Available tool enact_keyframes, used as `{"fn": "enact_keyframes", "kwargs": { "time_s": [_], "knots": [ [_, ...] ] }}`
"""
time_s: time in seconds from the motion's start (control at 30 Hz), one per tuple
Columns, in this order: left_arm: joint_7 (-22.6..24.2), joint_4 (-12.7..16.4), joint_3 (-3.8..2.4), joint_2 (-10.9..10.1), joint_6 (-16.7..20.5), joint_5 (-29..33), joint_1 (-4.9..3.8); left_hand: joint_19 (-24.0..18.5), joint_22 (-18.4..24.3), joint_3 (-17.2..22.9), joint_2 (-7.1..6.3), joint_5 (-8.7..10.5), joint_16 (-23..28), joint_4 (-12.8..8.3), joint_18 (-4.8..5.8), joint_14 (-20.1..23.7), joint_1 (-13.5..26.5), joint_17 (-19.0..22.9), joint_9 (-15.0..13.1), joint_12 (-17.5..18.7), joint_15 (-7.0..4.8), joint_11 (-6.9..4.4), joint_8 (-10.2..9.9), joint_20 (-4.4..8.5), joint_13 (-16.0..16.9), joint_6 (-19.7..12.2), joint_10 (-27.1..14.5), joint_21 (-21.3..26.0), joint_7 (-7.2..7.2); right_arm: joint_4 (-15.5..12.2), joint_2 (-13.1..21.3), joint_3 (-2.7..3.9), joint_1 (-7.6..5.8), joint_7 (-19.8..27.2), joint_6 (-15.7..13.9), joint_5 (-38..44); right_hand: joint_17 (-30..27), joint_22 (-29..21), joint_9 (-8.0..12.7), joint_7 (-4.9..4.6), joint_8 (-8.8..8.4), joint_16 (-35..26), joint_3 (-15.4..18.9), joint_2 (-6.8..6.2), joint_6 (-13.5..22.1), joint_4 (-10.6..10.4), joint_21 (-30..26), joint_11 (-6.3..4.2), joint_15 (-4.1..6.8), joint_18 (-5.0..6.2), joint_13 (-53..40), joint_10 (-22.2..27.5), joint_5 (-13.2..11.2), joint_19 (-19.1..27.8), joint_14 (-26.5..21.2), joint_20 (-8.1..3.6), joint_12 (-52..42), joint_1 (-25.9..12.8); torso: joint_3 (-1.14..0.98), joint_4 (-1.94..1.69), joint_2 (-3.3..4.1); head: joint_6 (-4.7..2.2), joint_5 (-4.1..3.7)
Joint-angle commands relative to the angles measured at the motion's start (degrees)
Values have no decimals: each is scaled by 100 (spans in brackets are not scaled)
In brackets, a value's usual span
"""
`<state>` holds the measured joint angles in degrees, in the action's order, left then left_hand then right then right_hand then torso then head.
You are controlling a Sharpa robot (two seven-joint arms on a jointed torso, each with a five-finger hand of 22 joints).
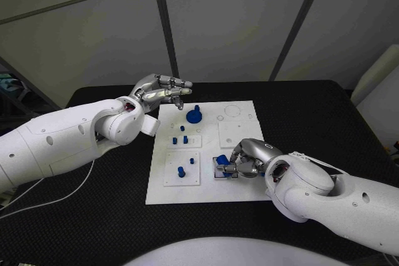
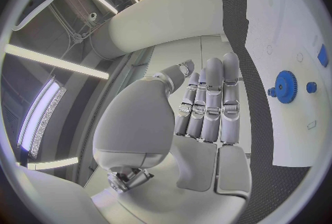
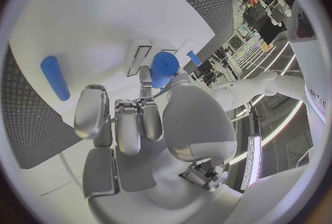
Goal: Assemble the parts on the task board
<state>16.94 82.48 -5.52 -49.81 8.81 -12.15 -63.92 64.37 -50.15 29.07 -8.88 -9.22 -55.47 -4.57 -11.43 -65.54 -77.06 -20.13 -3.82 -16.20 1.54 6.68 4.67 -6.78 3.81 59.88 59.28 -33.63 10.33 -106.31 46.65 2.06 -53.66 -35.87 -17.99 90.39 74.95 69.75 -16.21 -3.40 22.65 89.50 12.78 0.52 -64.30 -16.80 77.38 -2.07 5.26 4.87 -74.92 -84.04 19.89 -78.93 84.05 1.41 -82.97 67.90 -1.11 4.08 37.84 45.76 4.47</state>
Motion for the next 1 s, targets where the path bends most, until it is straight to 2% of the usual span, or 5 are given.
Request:
{"fn": "enact_keyframes", "kwargs": {
  "time_s": [0.03, 0.3, 0.5, 0.6, 1.0],
  "knots": [
    [21, -1, -3, 6, -66, 12, -7, -27, 6, -10, 28, -28, 22, 22, 100, 33, 40, 6, -2, -20, 1, -7, -9, -8, -1, -19, -34, 40, 5, 6, -15, 0, -8, -75, 281, -13, 1422, 11, -31, 214, 42, 10, 49, 9, -250, 2, 31, -53, 48, -50, -780, -225, -101, -5, 577, -51, 11, -84, -4, 6, -1, 4, 4],
    [14, -6, -3, 11, -73, 12, -7, -29, 9, -14, 33, -28, 20, 30, 100, 33, 53, 9, -2, -28, 2, -8, -7, -11, 0, -18, -38, 44, 4, 39, -42, 0, -8, -100, 259, 30, 1411, 10, -174, 222, 167, 5, 184, -66, -192, 4, 21, -61, 59, -49, -801, -234, -857, 3, 575, -66, 25, -376, -3, 4, -3, 11, 3],
    [2, -15, -3, 15, -82, 12, -7, -29, 9, 16, 56, -36, 18, 1, 93, 38, 8, 17, -2, -43, -8, -13, -3, -4, -1, -18, -49, 45, 0, 78, -65, 1, -8, -164, 83, 196, 1375, -24, -294, 216, 256, -14, -158, -633, -111, -30, -17, -45, 54, -41, -798, -225, -1661, 31, 567, -58, 68, -816, -4, 1, -2, 8, 5],
    [18, -21, -2, 17, -62, 12, -7, -28, 8, 22, 58, -37, 18, -5, 92, 39, 0, 19, -2, -47, -9, -14, -2, -3, -1, -18, -50, 44, 0, 86, -76, 1, -8, -168, 3, 275, 1374, -22, -320, 213, 275, -14, -218, -779, -96, -24, -19, -52, 53, -40, -803, -226, -1687, 30, 567, -61, 73, -969, -5, 6, -1, 9, 10],
    [47, -29, -2, 12, -24, 12, -6, -28, 8, 22, 58, -37, 18, -5, 92, 39, 0, 19, -2, -47, -9, -14, -2, -3, -1, -18, -50, 44, 0, 60, -79, 0, -8, 190, -128, 290, 1406, 6, -342, 217, 293, 1, -246, -862, -92, -23, -5, -56, 55, -46, -854, -253, -1692, 14, 574, -63, 24, -1048, -7, 7, -6, 11, 10]
  ]
}}
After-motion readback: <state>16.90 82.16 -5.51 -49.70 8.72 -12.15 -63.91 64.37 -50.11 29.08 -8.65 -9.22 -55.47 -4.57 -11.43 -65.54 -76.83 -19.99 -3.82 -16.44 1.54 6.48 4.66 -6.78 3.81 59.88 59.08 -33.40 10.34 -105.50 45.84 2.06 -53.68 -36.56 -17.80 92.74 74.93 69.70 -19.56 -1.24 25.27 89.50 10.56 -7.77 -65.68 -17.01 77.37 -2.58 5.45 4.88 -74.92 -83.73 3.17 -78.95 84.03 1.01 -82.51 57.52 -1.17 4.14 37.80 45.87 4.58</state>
